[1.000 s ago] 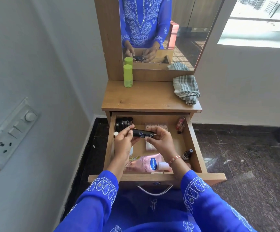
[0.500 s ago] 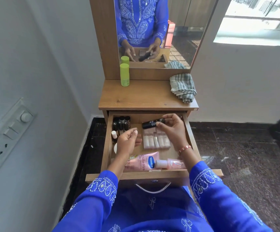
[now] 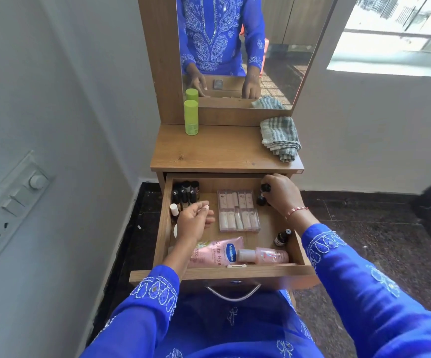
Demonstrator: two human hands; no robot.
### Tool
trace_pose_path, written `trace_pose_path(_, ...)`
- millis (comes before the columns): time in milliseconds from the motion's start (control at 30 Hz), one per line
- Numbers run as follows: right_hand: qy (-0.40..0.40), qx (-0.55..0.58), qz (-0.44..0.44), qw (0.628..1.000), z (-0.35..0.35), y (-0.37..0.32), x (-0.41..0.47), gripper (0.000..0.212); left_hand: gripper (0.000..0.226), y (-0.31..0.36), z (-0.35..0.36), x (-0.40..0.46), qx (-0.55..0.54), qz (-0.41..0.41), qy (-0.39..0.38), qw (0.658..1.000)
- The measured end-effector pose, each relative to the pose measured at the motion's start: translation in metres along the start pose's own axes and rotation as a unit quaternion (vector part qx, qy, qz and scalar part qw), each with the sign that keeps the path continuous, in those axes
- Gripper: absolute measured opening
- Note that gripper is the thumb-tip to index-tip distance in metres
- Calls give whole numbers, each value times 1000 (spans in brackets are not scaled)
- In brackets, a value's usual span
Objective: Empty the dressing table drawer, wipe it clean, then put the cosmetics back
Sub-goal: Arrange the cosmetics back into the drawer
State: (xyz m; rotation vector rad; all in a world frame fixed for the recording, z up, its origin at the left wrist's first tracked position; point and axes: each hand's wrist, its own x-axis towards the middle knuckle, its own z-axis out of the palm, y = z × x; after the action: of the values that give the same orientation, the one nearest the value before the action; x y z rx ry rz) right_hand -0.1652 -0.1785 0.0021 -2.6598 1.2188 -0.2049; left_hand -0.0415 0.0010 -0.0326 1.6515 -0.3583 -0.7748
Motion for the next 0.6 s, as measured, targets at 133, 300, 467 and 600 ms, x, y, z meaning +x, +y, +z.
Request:
trace_pose_path(133, 0, -23, -3, 1000, 3, 2, 2, 28, 26, -1, 0, 1, -1, -5, 1, 1000)
trace_pose_path(300, 4, -48, -2, 999, 4, 3, 4, 26, 25, -1, 0, 1, 2, -6, 2, 1000)
trace_pose_path(467, 4, -49, -2, 999, 5, 4, 3, 28, 25, 0, 0, 0, 12, -4, 5, 1000)
trace_pose_path(600, 5, -37, -3, 999, 3, 3, 1, 27, 25, 1, 0, -1, 16, -3, 5, 1000)
